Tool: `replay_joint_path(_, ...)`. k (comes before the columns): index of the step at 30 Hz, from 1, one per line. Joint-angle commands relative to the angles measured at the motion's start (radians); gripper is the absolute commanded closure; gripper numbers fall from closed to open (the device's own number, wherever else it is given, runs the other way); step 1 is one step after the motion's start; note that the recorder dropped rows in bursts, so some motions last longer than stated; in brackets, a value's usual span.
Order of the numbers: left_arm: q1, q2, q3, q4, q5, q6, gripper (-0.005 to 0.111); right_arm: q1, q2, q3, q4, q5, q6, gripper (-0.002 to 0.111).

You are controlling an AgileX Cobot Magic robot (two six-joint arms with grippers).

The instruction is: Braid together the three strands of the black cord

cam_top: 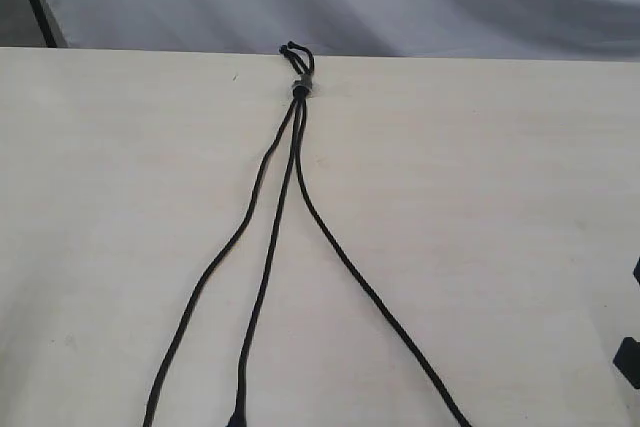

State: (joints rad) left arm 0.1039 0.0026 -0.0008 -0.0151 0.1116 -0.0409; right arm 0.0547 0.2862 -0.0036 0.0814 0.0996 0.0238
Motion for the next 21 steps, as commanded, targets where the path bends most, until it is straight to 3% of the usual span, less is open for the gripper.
replay_joint_path(1,0.001,-0.003,0.001,-0.007,-0.004,0.001,0.106,-0.006,0.002,0.004,-0.002,-0.008,-0.009,0.105)
replay_joint_path(15,0.001,-0.003,0.001,-0.007,-0.004,0.001,0.106,-0.006,0.002,0.004,0.001,-0.022,-0.009,0.105)
replay_joint_path(21,0.001,-0.003,0.001,-0.007,-0.004,0.001,0.106,-0.006,0.002,0.004,0.009,-0.126,0.113,0.105)
